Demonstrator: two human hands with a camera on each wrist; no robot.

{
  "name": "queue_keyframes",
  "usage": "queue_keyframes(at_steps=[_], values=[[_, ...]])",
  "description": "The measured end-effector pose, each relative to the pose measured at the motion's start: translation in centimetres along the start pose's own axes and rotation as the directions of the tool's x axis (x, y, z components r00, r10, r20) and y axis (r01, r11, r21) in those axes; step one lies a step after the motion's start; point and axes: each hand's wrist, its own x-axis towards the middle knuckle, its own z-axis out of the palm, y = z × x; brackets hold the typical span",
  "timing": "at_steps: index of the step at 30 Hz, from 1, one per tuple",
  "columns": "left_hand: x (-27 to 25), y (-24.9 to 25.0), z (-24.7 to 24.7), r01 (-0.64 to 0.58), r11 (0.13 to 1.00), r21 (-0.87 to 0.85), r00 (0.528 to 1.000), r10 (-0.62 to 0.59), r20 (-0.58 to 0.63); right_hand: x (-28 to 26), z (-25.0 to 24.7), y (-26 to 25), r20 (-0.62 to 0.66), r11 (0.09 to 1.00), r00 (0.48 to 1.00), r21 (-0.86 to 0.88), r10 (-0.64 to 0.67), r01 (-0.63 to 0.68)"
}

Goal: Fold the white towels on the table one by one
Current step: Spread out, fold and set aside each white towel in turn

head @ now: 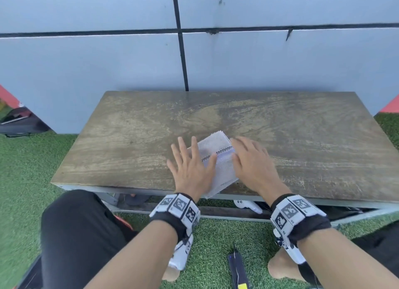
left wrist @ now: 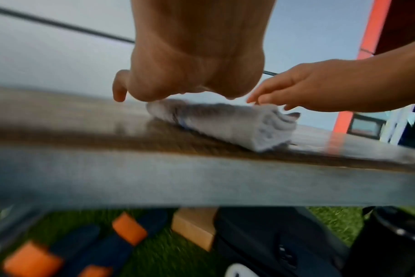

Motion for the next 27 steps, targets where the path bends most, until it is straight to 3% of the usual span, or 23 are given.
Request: queue_keyframes(at_steps=[2, 4, 13, 17, 19, 23, 27], values=[[-1.2, -0.1, 1.6, 0.048, 0.998, -0.032, 0.998, -0.049, -0.033, -0.4, 1.3, -0.3, 0.196, 0.988, 0.976, 0.139, -0.092, 0.065], [-1.4, -0.3, 2.2, 0.083, 0.995, -0.057, 0.993, -0.087, -0.082, -0.7, 2.4, -0.2, 0.291, 0.984, 0.954, 0.178, -0.08, 0.028], [-2.0, 0.0, 1.9, 0.291, 0.944, -0.153, 0.944, -0.31, -0.116, -1.0, 2.0, -1.9, 0.312, 0.993, 0.947, 0.074, 0.069, -0.097], [-2.5, 0.5, 1.6, 0.235, 0.948, -0.214, 0.942, -0.276, -0.189, -0.7, 0.9, -3.1, 0.312, 0.991, 0.943, 0.019, 0.117, -0.129], [-2.2, 0.4, 0.8, 0.204, 0.948, -0.245, 0.953, -0.25, -0.171, -0.6, 0.4, -3.3, 0.31, 0.992, 0.943, 0.004, 0.122, -0.13], [-1.5, 0.2, -2.3, 0.132, 0.894, -0.428, 0.991, -0.127, 0.04, -1.7, 0.0, -3.0, 0.269, 0.998, 0.961, -0.003, 0.061, -0.062], [-2.1, 0.3, -5.3, 0.07, 0.817, -0.572, 0.991, 0.009, 0.134, -2.6, -1.4, -2.4, 0.266, 0.965, 0.96, 0.221, 0.083, -0.144]])
